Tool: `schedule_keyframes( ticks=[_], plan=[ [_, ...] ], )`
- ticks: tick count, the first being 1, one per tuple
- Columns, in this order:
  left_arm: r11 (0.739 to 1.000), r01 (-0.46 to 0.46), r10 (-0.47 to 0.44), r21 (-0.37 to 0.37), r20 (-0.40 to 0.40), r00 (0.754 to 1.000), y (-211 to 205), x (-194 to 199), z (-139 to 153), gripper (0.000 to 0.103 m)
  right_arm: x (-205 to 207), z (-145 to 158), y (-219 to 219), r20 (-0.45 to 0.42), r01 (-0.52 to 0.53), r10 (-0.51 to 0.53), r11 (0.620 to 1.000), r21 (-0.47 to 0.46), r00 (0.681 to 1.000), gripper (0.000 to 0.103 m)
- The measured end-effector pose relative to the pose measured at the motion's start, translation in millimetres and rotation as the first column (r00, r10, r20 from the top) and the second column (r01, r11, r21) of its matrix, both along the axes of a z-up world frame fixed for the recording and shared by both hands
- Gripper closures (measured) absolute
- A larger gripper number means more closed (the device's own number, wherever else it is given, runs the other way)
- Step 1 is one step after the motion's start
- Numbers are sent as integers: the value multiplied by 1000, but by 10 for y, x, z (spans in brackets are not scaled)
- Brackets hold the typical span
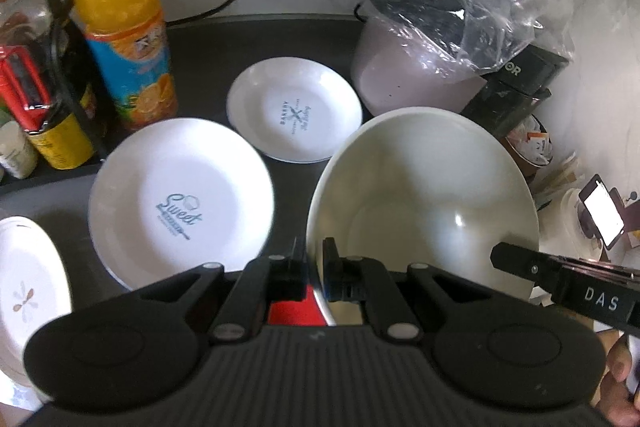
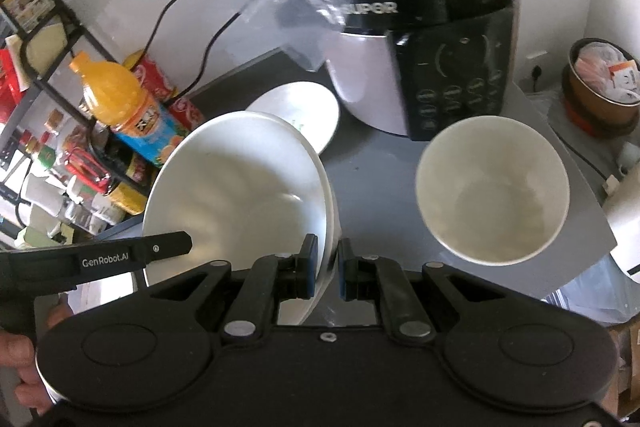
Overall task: Organize plates and bowls
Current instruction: 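Lower the white bowl into the red bowl while the left tool holds the red bowl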
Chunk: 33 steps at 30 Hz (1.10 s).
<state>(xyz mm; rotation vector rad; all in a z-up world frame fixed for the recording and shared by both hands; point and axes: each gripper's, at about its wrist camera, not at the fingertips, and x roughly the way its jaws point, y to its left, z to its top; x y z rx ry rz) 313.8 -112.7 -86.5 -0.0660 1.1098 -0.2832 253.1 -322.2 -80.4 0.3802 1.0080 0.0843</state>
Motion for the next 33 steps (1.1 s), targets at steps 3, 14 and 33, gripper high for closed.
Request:
schedule_keyframes(
  ticks=[3,14,33],
  plan=[
    [1000,-14,14,3,7,1000,109,-44,24,97,-5,22,109,3,-16,16,1000,-10,1000,93],
    [999,-39,40,8,-35,999,543,-198,-79,97,-83,-34,518,-34,-56,55,998,-20,998,93],
    [999,-23,31,46,-163,986,878,-365,-501,97,-174,-403,916,-158,-93,82,994,-64,984,92]
  ],
)
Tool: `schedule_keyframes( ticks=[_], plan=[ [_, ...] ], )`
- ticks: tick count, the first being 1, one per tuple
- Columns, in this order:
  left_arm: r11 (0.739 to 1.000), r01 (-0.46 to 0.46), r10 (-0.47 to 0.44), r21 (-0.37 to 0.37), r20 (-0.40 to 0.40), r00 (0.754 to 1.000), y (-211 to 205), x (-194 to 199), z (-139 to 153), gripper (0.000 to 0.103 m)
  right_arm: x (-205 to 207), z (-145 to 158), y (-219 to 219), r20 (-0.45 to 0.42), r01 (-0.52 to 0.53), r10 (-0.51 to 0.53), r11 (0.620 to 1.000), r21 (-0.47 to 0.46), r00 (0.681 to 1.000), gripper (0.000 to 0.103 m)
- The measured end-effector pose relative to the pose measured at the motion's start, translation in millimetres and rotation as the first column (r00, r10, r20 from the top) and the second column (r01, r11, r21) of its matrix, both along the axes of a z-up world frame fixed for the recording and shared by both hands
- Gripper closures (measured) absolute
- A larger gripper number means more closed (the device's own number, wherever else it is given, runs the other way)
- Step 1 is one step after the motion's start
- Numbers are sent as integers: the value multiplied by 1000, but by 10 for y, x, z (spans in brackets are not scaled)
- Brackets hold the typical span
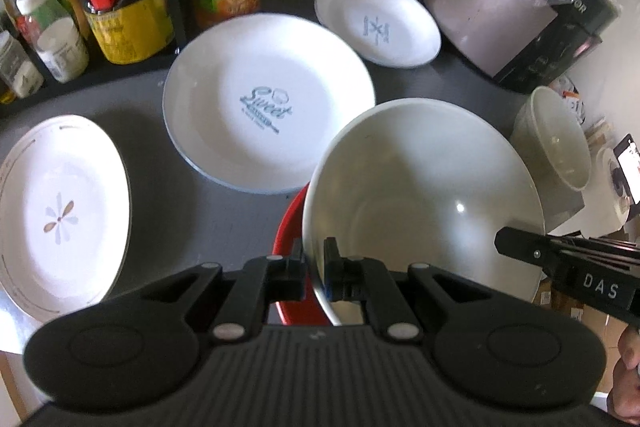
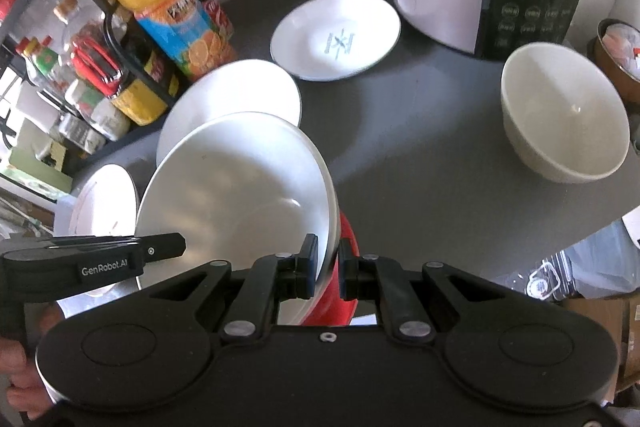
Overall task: Organize plates and bowls
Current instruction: 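Lower the white bowl into the red bowl while the left tool holds the red bowl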
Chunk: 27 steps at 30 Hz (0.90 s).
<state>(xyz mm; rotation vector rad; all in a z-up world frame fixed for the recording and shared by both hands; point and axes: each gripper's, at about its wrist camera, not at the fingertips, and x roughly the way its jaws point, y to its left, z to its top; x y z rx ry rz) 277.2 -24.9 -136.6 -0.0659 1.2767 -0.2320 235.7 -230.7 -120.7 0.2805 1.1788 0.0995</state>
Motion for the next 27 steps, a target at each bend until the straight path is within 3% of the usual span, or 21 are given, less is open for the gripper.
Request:
schedule_keyframes(
  ticks=[12,27],
  plan=[
    [1000,-1,0,-8,-105,994,50,51,-315,96,62,-271,50,-100,-16,16,1000,0,995,88],
    [995,-39,29,-94,-102,994,-139,223,-379,97,209,-330,-262,-89,18,-17,1000,12,996,89]
  ],
)
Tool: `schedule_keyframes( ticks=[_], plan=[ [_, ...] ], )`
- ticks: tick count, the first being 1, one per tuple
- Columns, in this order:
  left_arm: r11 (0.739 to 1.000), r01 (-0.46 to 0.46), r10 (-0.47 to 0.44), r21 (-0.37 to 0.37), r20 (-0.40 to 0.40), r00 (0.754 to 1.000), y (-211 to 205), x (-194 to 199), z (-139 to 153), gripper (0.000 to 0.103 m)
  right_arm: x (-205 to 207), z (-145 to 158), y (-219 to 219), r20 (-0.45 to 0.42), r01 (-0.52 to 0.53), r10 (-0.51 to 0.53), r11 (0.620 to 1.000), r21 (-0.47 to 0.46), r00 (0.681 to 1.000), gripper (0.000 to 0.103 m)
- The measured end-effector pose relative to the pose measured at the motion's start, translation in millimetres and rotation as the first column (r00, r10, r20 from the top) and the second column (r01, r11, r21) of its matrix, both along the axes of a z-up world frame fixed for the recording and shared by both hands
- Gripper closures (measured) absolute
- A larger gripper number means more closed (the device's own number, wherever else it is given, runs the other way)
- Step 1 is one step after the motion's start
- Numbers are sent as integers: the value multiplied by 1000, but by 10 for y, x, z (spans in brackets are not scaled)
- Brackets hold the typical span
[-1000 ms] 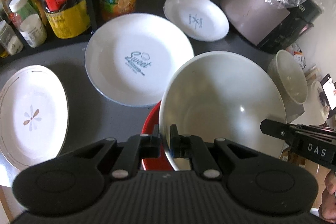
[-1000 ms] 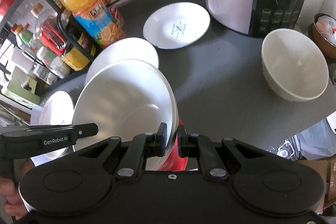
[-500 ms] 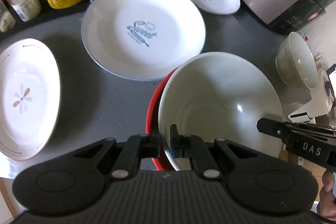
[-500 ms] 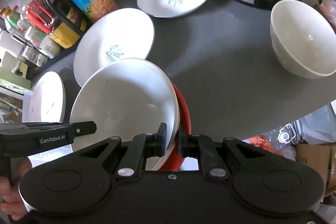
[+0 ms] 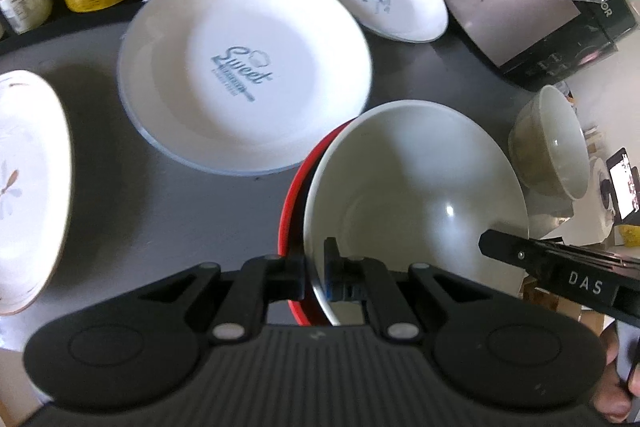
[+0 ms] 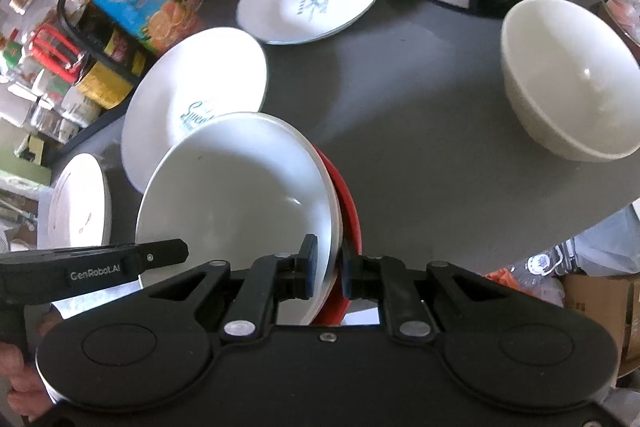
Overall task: Organize plates and bowls
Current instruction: 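Lower the white bowl into the red bowl while the left tool holds the red bowl, then open the right tool to release the white bowl inside the red bowl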
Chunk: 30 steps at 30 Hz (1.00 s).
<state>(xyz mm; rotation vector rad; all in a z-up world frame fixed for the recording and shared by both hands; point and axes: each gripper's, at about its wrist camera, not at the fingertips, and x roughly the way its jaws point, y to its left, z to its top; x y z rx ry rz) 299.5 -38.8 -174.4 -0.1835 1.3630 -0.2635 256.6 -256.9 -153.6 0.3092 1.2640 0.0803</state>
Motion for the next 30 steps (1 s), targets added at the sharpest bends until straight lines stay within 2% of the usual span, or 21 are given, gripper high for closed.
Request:
schedule_keyframes(
  ticks=[4,11,13,18,21,26,28,30],
  plan=[
    [1000,4,-4,-14,11,1000,-160,109,-18,97,68,-13,-156,14,24,-24,1000,-7,1000,89],
    [1000,10,-10,5,22,1000,-411,273,-17,97,170,16,-330,8,60,-59,998,-27,998,86],
    [1000,8,-9,31,33,999,-454,273,-10,98,177,46,-330,13,56,-56,998,-20,998,82],
    [998,10,-13,64,49,999,-498,261,2,99,115,218,-336,71,43,-41,999,-28,997,63],
    [995,49,-52,88,31,998,-541,297,21,98,92,296,-359,94,44,-41,999,-30,995,62],
    [989,88,-95,117,55,994,-583,315,191,91,27,350,-508,117,83,-82,996,-8,990,58],
    [987,97,-106,125,69,992,-604,305,261,89,-22,363,-576,132,107,-105,994,-13,986,51],
    [983,97,-114,156,108,988,-629,291,355,74,-69,359,-645,140,129,-125,992,-14,982,51]
  ],
)
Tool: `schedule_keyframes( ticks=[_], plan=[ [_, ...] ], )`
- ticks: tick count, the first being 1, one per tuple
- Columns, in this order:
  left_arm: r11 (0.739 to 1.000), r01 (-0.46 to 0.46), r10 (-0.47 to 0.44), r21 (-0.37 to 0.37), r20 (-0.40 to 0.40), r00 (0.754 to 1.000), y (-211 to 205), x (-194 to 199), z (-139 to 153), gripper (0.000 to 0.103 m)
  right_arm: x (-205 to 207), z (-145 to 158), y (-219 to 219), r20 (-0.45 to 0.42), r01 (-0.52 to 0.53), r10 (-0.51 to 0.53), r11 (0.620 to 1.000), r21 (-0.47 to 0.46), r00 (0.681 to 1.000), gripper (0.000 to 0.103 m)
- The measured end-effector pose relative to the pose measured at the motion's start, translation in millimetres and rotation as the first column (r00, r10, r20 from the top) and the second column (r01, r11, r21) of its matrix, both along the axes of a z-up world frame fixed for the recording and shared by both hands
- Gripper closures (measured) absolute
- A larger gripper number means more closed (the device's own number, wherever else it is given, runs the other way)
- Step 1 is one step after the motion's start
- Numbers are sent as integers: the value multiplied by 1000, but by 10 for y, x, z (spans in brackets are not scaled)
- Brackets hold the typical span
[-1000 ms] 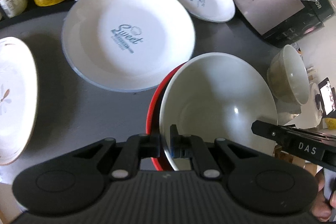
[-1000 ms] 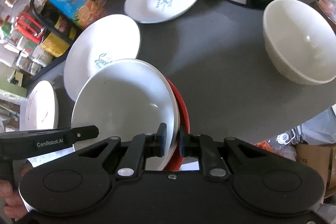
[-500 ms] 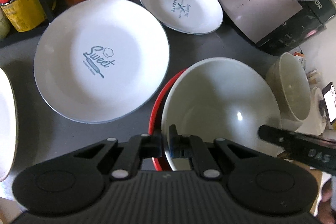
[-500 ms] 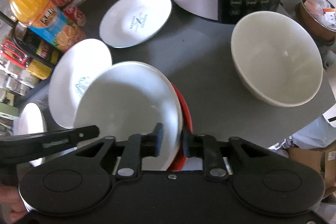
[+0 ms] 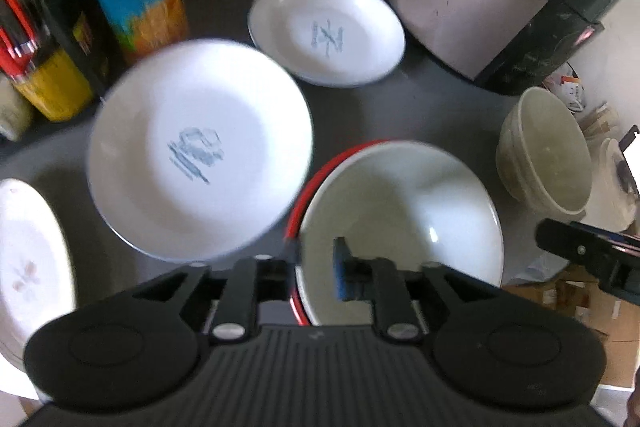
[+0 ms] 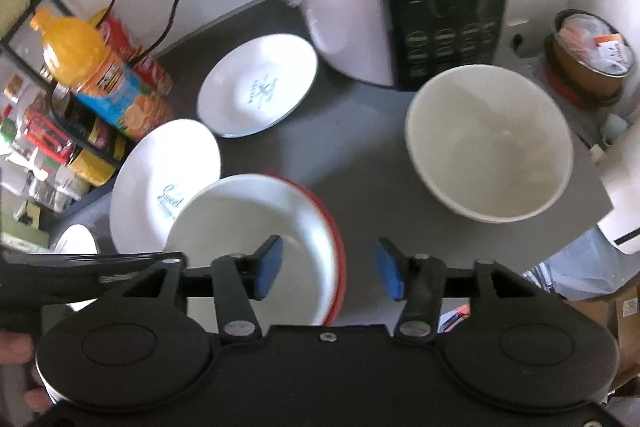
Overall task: Organize plates and bowls
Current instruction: 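Open the right tool to release the white bowl inside the red bowl, then move the right tool to the other white bowl and grasp its rim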
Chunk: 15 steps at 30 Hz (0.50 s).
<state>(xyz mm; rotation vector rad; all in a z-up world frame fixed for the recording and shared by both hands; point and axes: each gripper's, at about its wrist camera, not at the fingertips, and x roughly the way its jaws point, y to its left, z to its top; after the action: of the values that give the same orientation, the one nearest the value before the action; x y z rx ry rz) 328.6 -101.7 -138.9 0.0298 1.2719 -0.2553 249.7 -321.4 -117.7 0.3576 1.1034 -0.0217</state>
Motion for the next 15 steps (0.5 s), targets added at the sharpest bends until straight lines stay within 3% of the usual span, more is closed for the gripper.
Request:
schedule_keyframes(
  ticks=[3,4,15],
  plan=[
    [1000,10,-10,2,54,998,-39,-11,135,53,-64,-29,-137,-3,39,-39,999,14,999,51],
    [1000,16,-16,-3,60,998,-63,-5,166,51,-79,-40,-177,-5,49,-49,999,17,999,51],
    [995,98,-99,10,111,989,-650,52,320,50,-170,-91,-522,39,112,-112,994,17,993,51]
  ],
)
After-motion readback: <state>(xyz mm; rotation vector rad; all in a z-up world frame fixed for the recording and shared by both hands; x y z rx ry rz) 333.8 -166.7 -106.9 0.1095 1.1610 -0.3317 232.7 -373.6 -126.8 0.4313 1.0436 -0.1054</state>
